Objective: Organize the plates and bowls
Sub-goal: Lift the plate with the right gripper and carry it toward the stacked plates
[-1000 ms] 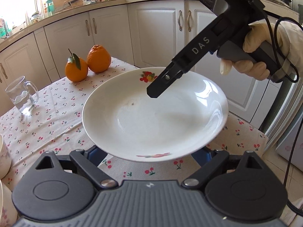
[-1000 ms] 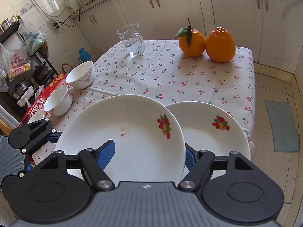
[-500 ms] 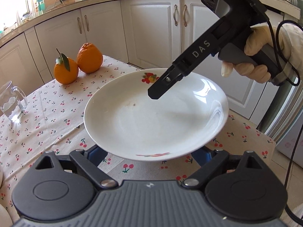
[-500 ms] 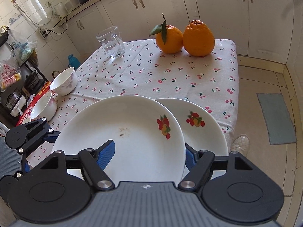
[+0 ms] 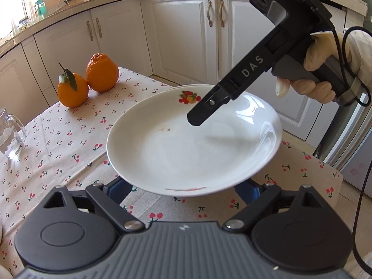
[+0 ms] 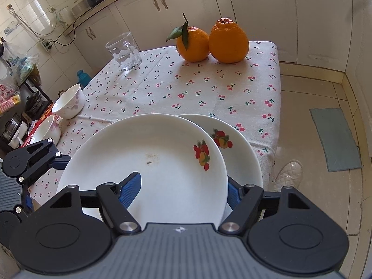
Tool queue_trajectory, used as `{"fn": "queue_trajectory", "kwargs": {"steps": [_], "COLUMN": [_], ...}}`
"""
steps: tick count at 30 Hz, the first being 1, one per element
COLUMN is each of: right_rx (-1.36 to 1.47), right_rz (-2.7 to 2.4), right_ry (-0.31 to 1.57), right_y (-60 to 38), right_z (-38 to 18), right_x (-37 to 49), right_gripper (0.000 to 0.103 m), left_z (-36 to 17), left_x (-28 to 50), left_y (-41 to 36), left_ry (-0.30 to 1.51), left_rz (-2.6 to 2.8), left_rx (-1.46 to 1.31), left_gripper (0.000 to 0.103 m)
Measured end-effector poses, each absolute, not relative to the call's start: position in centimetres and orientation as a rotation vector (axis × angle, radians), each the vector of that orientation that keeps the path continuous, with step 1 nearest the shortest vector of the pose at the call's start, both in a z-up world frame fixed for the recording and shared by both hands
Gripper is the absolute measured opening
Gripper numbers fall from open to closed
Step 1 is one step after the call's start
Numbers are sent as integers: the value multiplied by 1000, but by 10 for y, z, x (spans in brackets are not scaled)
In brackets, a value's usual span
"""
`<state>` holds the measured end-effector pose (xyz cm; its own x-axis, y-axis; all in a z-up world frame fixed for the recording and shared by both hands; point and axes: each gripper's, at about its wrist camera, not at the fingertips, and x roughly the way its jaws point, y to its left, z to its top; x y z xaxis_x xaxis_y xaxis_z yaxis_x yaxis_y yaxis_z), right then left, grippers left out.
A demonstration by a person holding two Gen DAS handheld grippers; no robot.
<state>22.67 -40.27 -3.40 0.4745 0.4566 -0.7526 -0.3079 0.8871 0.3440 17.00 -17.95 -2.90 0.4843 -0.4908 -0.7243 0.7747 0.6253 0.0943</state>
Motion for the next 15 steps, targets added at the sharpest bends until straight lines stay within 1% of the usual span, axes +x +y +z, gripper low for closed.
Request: {"fn": "queue_trajectory", "kwargs": {"steps": [15], "right_rx": [196], "right_rz": [439], "right_ry": [970], "right_y": [-416], "right_z": [-35], "right_x": [208], "right_gripper": [79], "left_z": [-29], "left_x": [169], "left_y": [-180], "left_ry": [711], "left_rz": [-841], "left_rx": [457], "left_gripper": [94]}}
